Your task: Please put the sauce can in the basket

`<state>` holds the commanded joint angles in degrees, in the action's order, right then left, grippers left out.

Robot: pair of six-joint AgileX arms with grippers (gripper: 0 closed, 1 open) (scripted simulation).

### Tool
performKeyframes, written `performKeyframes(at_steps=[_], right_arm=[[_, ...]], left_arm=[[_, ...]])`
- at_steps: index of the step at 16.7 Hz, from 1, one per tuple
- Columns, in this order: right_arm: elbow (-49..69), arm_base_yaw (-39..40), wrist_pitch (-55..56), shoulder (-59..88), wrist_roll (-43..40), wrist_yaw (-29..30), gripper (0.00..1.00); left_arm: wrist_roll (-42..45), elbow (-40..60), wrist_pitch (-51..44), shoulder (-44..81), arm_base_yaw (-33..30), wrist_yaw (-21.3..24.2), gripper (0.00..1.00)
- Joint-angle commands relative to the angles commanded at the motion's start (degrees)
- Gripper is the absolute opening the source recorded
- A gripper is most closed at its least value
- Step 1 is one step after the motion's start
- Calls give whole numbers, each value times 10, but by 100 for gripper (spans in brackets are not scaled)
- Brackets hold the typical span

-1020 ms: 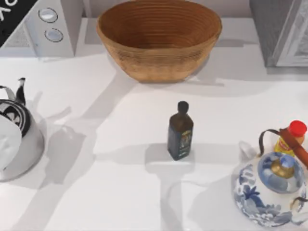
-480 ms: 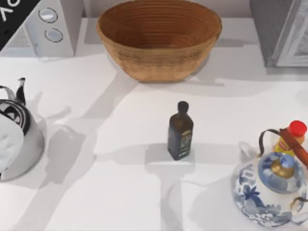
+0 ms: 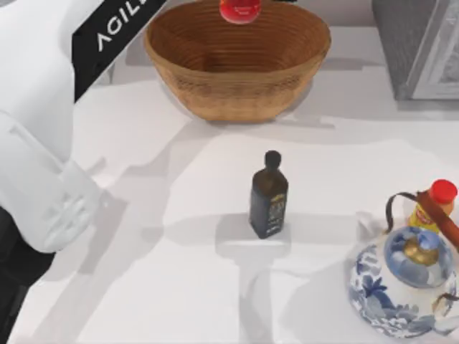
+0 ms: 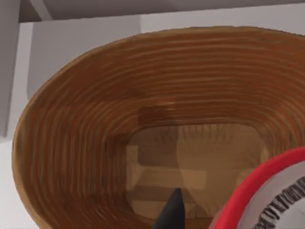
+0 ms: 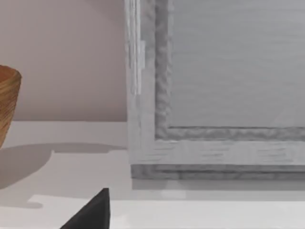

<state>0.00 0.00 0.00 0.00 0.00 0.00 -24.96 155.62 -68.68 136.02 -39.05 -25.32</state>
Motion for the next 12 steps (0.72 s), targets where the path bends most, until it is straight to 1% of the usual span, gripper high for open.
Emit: performKeyframes(at_steps=[5, 9, 12], right_arm=[[0, 0, 0, 0, 0, 0, 100], [0, 0, 0, 0, 0, 0, 100], [0, 0, 0, 0, 0, 0, 100]], left_arm=[[6, 66, 47, 83, 21, 4, 0], [21, 76, 84, 120, 41, 4, 0], [24, 77, 92, 128, 45, 3, 0]])
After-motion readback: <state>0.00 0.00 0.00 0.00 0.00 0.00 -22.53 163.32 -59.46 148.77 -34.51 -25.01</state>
